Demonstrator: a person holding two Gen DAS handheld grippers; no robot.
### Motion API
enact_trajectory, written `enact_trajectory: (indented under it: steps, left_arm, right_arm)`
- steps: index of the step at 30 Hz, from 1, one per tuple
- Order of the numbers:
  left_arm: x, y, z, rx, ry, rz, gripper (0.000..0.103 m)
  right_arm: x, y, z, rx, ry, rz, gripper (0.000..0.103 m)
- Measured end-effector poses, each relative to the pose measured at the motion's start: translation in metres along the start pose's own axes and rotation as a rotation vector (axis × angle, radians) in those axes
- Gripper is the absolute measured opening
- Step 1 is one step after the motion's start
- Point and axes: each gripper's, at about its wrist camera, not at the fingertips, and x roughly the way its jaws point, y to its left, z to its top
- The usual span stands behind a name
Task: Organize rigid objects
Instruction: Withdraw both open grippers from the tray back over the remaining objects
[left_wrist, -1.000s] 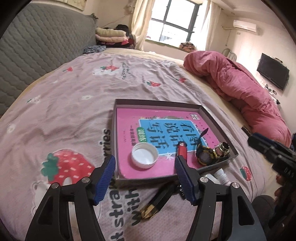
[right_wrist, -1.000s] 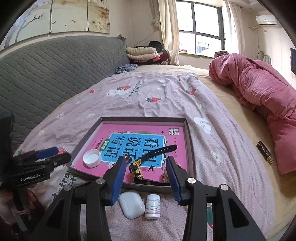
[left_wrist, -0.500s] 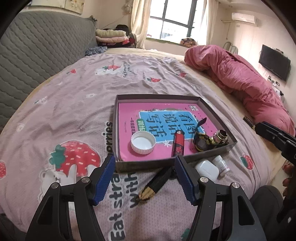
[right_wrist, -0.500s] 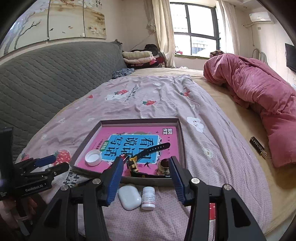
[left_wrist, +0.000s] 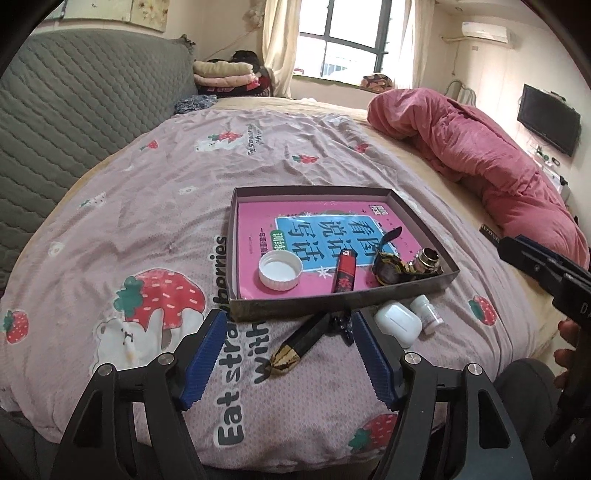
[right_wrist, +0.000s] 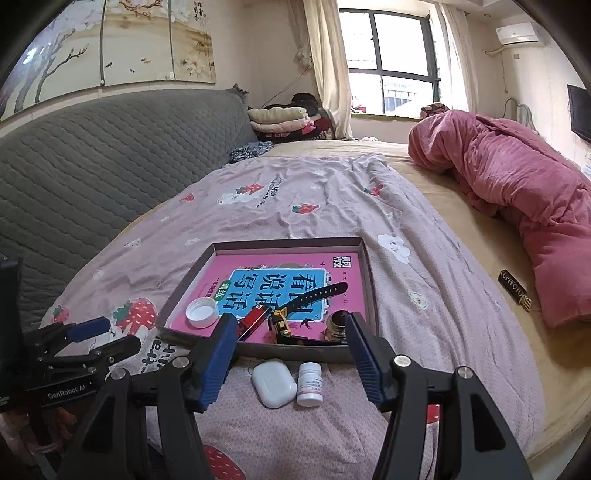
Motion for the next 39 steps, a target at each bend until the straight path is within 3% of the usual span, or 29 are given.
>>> enact_trajectory:
  steps: [12, 28, 39]
  left_arm:
    - [-0.008, -0.005, -0.009, 0.013, 0.022, 0.006, 0.072]
    - [-0.016, -0.022, -0.019, 0.073, 0.035, 0.001, 0.072]
    - [-0.003, -0.017, -0.027, 0.039, 0.083, 0.000, 0.072]
  right_arm:
    - [-0.013, -0.018, -0.005, 0.028, -0.006, -0.050, 0.060]
    - [-0.019, -0.011, -0.016, 0.027, 0.019, -0.020, 0.060]
    - [-0.009, -0.010, -0.032, 0.042, 0.083, 0.006, 0.060]
